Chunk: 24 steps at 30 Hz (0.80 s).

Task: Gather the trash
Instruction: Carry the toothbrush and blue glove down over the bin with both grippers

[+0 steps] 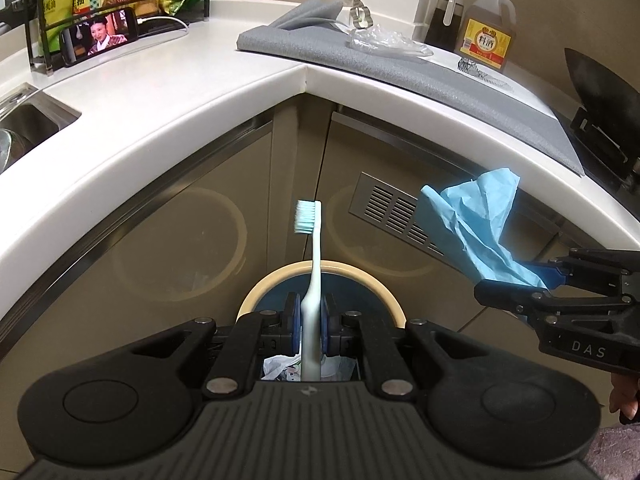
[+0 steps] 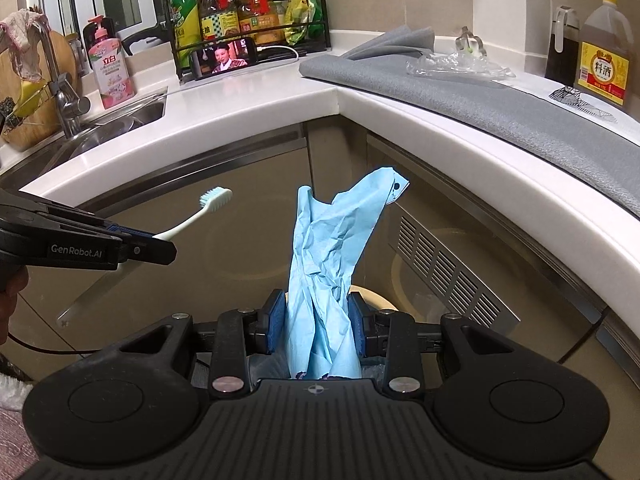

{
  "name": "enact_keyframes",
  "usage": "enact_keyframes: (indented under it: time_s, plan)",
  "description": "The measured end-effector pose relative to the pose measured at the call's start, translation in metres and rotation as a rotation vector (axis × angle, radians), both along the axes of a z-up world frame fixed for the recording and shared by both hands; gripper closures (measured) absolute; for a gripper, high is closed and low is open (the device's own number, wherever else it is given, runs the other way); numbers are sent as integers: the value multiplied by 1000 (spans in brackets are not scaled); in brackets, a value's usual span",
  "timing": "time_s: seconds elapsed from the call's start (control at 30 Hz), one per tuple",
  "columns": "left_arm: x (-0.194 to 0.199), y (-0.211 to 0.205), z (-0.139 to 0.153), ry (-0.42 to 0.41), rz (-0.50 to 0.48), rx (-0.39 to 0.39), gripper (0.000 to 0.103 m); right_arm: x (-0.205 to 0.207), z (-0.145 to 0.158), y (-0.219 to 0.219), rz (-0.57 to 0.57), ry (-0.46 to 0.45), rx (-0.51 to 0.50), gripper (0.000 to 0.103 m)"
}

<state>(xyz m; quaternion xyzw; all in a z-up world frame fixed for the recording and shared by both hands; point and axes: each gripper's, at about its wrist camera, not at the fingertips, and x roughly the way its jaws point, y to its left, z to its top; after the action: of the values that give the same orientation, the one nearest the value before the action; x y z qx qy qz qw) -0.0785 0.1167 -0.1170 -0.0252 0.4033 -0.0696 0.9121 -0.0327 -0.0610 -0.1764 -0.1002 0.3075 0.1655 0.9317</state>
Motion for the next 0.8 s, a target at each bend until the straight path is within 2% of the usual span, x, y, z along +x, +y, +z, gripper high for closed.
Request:
enact_keyframes:
  time_s: [0.8]
  plan:
    - [13,-4,-16,55,-5,4,93,19,-11,5,-14,81,-20,67]
